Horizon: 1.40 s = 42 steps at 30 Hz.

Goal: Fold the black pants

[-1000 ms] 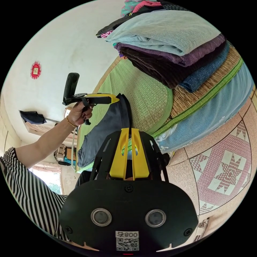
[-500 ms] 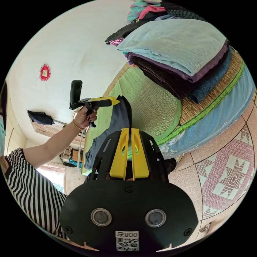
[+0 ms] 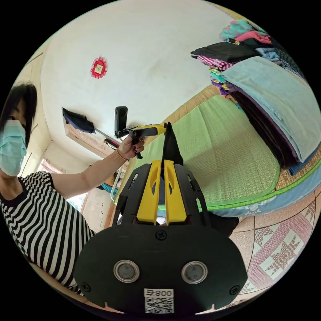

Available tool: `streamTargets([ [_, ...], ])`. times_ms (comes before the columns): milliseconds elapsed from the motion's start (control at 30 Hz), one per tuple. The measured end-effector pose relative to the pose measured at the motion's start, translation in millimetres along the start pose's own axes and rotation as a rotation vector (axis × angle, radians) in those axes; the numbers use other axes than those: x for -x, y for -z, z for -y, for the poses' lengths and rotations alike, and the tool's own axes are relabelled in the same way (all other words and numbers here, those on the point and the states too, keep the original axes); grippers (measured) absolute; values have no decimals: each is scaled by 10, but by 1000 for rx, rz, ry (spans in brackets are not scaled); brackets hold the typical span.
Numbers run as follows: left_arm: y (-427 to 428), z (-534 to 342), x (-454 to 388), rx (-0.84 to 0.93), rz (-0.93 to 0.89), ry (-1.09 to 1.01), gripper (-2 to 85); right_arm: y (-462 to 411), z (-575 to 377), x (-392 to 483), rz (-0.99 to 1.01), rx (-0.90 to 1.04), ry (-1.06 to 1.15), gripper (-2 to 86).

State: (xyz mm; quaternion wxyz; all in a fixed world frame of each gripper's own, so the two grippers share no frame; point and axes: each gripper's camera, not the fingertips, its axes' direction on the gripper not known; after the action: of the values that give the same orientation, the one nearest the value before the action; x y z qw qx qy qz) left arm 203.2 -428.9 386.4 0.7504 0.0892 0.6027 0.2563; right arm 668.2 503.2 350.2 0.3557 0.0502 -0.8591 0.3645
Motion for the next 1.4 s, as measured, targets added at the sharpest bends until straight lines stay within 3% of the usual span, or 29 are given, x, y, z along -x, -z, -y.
streamTargets([
  [333,1470,-1742,175,-112,54,255,20,-1961,-308,409,184,310,139,12],
  [767,1855,-3396,533,-126,101,745,11,-4431,-1260,-375,76,741,119,12],
  [967,2185,-3713,275,-299,57,826,15,-4909,-1487,-714,99,793,99,3],
  [1100,2151,-3544,183,-212,76,793,10,-5075,-1573,-806,105,812,129,1],
  [1167,2075,-3499,198,-87,144,813,5,-5087,-1570,-860,80,798,168,1],
  [1267,2260,-3537,152,-170,141,829,3,-5099,-1475,-998,20,763,208,1],
  [1400,2413,-3543,81,-146,216,838,3,-5301,-1286,-1220,-51,736,232,0],
])
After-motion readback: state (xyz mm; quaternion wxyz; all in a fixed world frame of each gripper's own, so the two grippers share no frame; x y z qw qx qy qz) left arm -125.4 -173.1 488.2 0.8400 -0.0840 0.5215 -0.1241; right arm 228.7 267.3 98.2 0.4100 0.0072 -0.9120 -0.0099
